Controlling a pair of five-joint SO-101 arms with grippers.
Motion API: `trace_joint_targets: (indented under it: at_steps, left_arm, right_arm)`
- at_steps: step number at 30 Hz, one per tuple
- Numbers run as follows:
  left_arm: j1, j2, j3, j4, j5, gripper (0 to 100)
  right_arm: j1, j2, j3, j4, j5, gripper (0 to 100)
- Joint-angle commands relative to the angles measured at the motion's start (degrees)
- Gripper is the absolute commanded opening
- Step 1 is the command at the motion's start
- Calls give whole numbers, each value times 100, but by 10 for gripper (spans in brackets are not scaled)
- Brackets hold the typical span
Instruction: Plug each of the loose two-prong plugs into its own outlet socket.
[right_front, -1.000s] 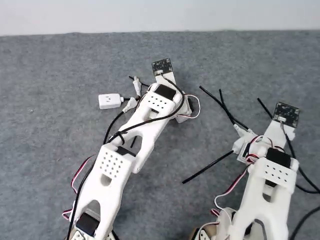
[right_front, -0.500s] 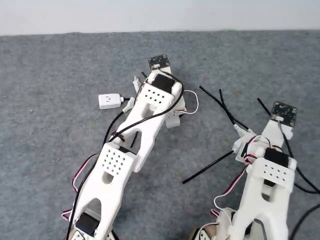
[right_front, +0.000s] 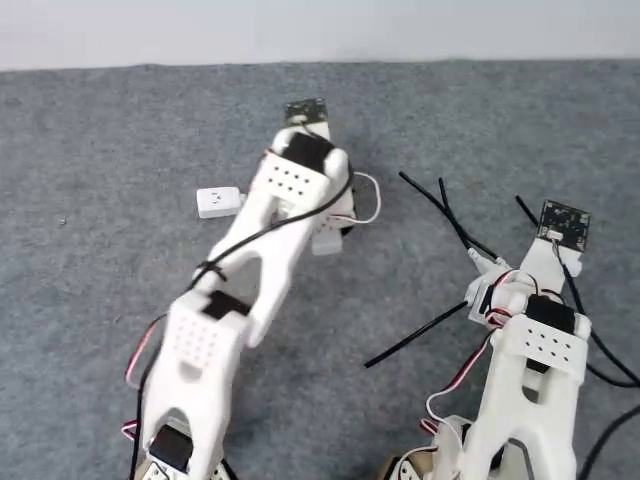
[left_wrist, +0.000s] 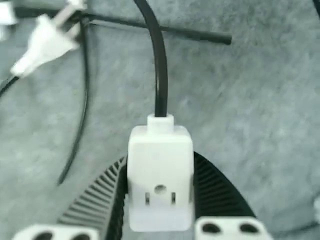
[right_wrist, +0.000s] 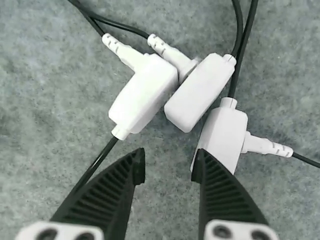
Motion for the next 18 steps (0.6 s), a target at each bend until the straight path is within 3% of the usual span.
trace_joint_targets:
  at_steps: [1, 4, 12, 14, 18]
  left_arm:
    - [-246, -2092, 2334, -308, -237, 11]
    - [-563, -3068, 4092, -1257, -501, 11]
    - [-668, -5407, 8901, -4141, -2075, 13]
    - [-659, -5960, 9604, -4475, -2171, 13]
    - [-624, -6716, 10185, -4387, -2207, 15]
  right_arm:
    - [-66, 13, -53, -75, 70, 147]
    - [-66, 13, -53, -75, 70, 147]
    - [-66, 13, -53, -75, 70, 147]
    - [-75, 13, -53, -75, 70, 147]
    - [-75, 13, -44, -75, 70, 147]
